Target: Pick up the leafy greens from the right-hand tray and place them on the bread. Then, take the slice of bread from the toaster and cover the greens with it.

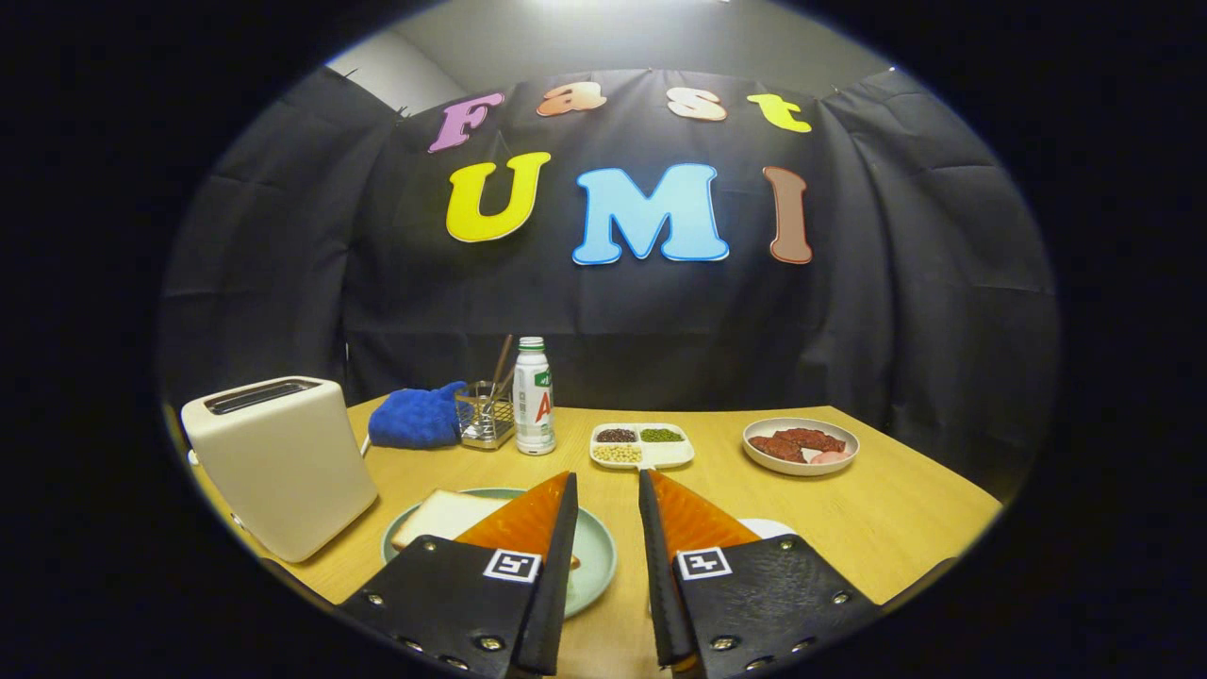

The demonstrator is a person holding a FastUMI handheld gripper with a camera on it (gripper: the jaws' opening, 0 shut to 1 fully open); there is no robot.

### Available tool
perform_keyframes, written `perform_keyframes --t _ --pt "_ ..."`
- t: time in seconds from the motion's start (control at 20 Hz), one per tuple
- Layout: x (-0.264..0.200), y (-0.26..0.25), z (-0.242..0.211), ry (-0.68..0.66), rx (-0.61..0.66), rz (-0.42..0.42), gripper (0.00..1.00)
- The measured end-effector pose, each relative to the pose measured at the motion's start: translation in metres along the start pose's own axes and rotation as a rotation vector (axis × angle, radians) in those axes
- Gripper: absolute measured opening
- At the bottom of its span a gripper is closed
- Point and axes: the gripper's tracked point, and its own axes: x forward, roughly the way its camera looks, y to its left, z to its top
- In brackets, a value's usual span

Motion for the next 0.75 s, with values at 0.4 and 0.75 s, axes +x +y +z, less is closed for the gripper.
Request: perform_keyframes --t 0.4,0.75 --pt "-0.014 -0.119 0.015 -0.121 -0.019 0.004 0.38" --pt "-0.030 -0.260 0.004 -0.140 -0.042 -0.079 0.38"
